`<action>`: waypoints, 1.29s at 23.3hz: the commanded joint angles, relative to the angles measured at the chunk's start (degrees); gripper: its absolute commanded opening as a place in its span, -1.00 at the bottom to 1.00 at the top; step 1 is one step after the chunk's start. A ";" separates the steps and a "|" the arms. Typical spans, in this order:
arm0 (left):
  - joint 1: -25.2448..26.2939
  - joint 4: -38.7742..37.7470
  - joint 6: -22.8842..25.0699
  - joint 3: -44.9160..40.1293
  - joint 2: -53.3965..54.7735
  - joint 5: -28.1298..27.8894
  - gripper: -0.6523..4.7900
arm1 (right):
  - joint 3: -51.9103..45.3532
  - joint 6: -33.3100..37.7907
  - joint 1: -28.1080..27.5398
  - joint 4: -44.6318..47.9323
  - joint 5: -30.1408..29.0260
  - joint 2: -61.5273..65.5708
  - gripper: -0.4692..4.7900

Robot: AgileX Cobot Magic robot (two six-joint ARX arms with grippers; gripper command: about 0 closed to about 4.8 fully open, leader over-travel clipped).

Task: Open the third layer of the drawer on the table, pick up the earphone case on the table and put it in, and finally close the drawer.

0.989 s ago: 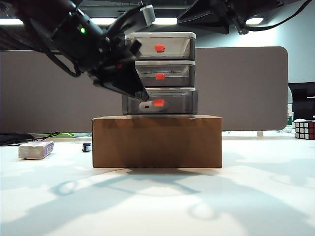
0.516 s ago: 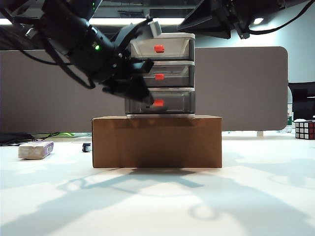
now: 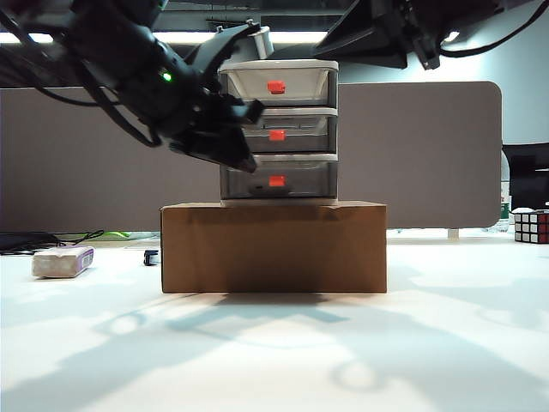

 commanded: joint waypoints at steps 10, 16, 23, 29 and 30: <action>-0.20 -9.35 -0.68 -18.60 -34.75 0.20 -0.78 | -7.15 -10.75 0.00 -17.00 10.69 -22.23 -0.84; -0.37 -4.02 -10.51 -34.56 -53.88 -1.25 -0.78 | -22.18 -10.58 0.09 -16.28 21.05 -38.47 -0.84; -0.35 -4.66 -10.97 -42.07 -65.99 -1.64 -0.78 | -35.19 -10.03 0.11 -14.25 24.63 -50.82 -0.84; -0.33 -5.68 -13.42 -45.31 -72.28 -1.62 -0.78 | -39.82 -8.90 0.11 -14.32 24.90 -58.27 -0.84; -0.33 -5.88 -14.25 -45.75 -73.24 -1.62 -0.78 | -40.39 -8.92 0.09 -14.32 24.87 -59.41 -0.84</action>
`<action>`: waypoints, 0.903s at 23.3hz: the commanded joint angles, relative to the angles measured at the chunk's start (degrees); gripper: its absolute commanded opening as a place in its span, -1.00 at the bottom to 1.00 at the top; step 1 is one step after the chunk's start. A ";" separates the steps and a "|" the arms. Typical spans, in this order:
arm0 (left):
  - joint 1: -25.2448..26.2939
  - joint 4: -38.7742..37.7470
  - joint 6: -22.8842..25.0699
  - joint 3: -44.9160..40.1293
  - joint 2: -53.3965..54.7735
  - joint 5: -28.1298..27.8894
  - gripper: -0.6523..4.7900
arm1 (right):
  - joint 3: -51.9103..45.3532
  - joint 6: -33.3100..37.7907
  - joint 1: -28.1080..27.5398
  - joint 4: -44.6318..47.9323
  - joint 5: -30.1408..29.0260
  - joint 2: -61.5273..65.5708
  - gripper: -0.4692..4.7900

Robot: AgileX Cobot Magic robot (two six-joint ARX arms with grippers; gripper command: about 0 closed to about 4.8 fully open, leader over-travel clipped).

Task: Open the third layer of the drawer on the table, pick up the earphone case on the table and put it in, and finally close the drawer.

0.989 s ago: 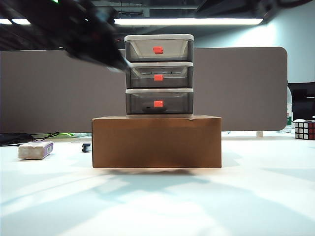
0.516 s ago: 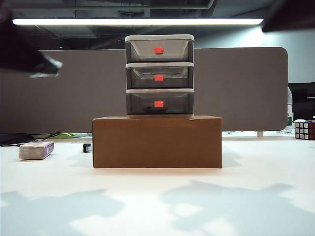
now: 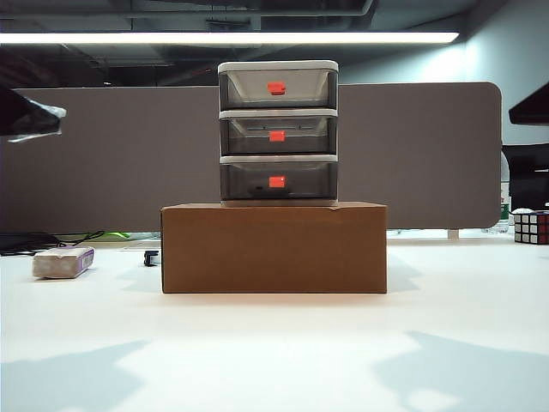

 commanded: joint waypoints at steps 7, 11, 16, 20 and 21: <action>0.09 -8.83 -3.43 -2.25 -12.41 -0.52 -0.78 | -4.57 0.24 -0.07 -3.61 0.79 -12.52 -0.84; 0.46 -10.34 -3.87 -2.43 -14.21 -2.25 -0.78 | -4.98 0.00 -0.33 -8.55 3.02 -16.87 -0.84; 1.09 -10.97 -2.60 -2.95 -14.21 -8.61 -0.78 | -5.01 -2.21 -0.50 -8.57 4.42 -17.25 -0.84; 6.32 -11.58 -0.90 -3.65 -14.21 -8.33 -0.78 | -5.49 -4.68 -3.15 -7.98 7.98 -17.25 -0.84; 7.72 -11.50 -0.79 -3.65 -14.21 -8.09 -0.78 | -5.95 -4.66 -3.98 -7.28 7.93 -17.25 -0.84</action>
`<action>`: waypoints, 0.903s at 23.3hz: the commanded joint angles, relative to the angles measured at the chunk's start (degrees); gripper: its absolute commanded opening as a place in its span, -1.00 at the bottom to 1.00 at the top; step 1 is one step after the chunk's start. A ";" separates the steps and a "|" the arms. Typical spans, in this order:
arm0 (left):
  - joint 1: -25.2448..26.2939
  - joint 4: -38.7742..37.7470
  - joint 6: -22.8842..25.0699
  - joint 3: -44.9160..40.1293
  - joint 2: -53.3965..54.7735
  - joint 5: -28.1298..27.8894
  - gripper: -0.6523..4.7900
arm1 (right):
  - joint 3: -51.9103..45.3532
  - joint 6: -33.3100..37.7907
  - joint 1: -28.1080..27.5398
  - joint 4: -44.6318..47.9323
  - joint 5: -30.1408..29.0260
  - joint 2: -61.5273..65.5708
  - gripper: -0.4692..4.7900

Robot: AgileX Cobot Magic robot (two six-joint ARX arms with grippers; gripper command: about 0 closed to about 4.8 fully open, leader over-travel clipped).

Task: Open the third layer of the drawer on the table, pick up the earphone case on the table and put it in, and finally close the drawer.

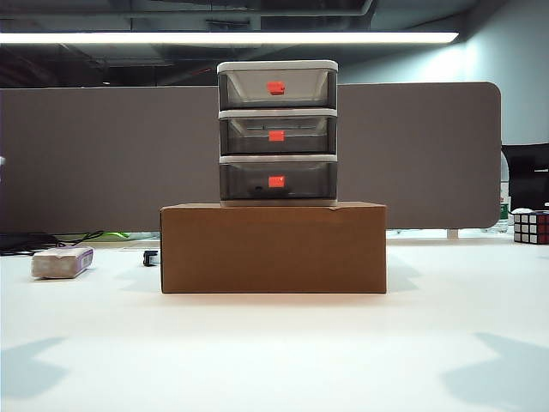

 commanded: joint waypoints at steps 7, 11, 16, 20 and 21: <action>16.74 3.91 1.31 0.33 0.00 9.22 -0.78 | -2.45 -0.72 -9.40 3.17 -1.64 -0.11 -0.84; 23.54 5.49 -0.33 0.33 0.00 10.32 -0.78 | -2.45 -0.50 -12.87 4.17 -2.32 -0.11 -0.84; 26.60 5.79 -4.44 0.35 0.00 10.21 -0.78 | -2.45 -0.11 -13.60 4.09 -2.54 -0.11 -0.84; 26.49 5.79 -4.44 0.35 0.00 10.21 -0.78 | -2.45 -0.13 -13.55 4.13 -2.47 -0.11 -0.84; 26.49 5.79 -4.44 0.35 0.00 10.21 -0.78 | -2.45 -0.13 -13.53 4.13 -2.47 -0.11 -0.84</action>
